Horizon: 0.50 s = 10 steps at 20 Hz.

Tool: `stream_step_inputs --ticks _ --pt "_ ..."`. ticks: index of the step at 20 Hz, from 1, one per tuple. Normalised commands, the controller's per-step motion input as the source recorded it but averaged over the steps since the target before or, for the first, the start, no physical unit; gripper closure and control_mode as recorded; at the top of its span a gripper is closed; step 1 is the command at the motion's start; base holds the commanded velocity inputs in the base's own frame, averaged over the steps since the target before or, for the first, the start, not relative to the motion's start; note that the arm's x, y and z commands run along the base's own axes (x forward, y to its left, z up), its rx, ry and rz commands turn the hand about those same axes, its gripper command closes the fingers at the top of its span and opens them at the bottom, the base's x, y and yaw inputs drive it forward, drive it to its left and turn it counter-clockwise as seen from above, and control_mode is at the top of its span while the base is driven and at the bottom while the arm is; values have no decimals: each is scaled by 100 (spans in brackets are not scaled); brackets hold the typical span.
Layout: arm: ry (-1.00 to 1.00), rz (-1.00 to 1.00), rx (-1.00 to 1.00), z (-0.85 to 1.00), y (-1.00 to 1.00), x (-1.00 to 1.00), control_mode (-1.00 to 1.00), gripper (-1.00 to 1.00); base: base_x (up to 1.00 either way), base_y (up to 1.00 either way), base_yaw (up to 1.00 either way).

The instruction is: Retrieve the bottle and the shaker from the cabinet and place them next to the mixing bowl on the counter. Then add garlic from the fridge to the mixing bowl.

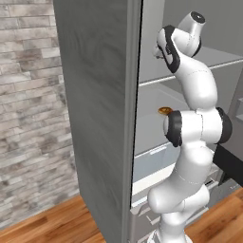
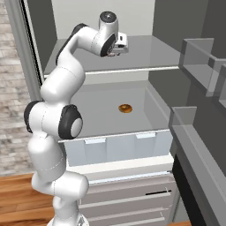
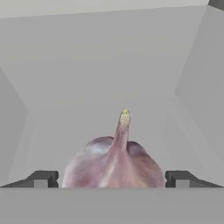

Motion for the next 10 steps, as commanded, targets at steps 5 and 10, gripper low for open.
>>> stream_step_inputs --ticks 5,10 --pt "0 0 0 0 0 0 -100 100 0 0 0" --pt "2 0 0 -2 0 -5 -100 100 0 0 0"
